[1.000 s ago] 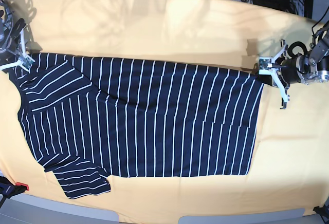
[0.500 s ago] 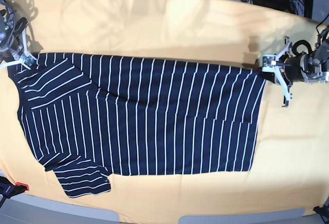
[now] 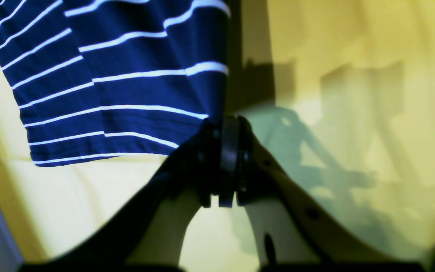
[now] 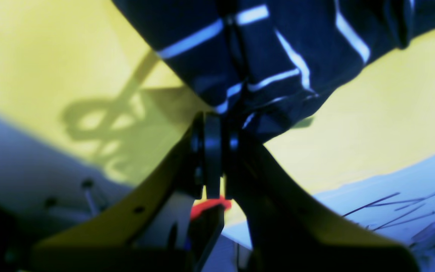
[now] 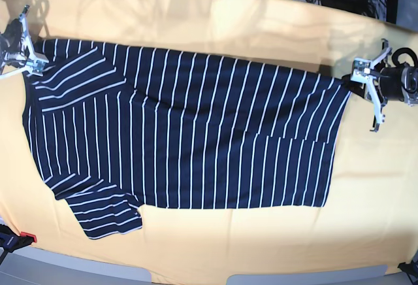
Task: Fold the T-shirt properly
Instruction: 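Drag the folded shirt toward the robot with both grippers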
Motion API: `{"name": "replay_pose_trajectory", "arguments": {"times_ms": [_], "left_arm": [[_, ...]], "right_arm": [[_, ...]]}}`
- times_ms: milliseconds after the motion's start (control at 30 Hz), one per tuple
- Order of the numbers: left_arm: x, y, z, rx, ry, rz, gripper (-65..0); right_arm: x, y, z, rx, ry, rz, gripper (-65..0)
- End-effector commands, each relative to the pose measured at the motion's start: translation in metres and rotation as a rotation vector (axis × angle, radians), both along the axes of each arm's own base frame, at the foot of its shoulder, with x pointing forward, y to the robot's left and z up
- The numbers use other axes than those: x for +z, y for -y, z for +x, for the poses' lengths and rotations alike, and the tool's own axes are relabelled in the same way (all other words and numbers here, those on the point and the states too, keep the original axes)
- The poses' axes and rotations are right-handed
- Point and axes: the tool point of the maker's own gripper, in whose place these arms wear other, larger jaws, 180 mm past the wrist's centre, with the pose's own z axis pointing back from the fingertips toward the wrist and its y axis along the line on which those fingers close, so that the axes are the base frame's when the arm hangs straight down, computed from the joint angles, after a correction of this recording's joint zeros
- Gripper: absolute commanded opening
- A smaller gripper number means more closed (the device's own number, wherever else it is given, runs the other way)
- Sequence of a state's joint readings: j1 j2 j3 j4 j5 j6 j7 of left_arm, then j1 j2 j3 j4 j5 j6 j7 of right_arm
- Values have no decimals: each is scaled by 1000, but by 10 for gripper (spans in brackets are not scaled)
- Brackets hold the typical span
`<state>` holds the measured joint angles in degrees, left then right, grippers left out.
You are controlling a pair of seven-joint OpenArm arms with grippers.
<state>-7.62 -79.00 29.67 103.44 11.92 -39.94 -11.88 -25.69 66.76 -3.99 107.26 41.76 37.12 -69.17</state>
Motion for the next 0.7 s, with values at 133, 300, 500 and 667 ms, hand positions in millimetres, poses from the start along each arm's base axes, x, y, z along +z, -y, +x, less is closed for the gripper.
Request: {"name": "replay_pose_trajectory", "arguments": {"times_ms": [133, 300, 500, 667], "left_arm": [[2, -8, -19, -21, -51, 30, -650], [-6, -4, -47, -63, -123, 43, -650], [-5, -9, -70, -103, -186, 81, -650], [-5, -3, -80, -129, -205, 75, -650]], "right_arm": [[27, 18, -7, 4, -97, -70, -650], [36, 14, -14, -4, -159, -29, -650], [29, 13, -30, -2, -213, -26, -650], [27, 22, -47, 11, -268, -69, -650]]}}
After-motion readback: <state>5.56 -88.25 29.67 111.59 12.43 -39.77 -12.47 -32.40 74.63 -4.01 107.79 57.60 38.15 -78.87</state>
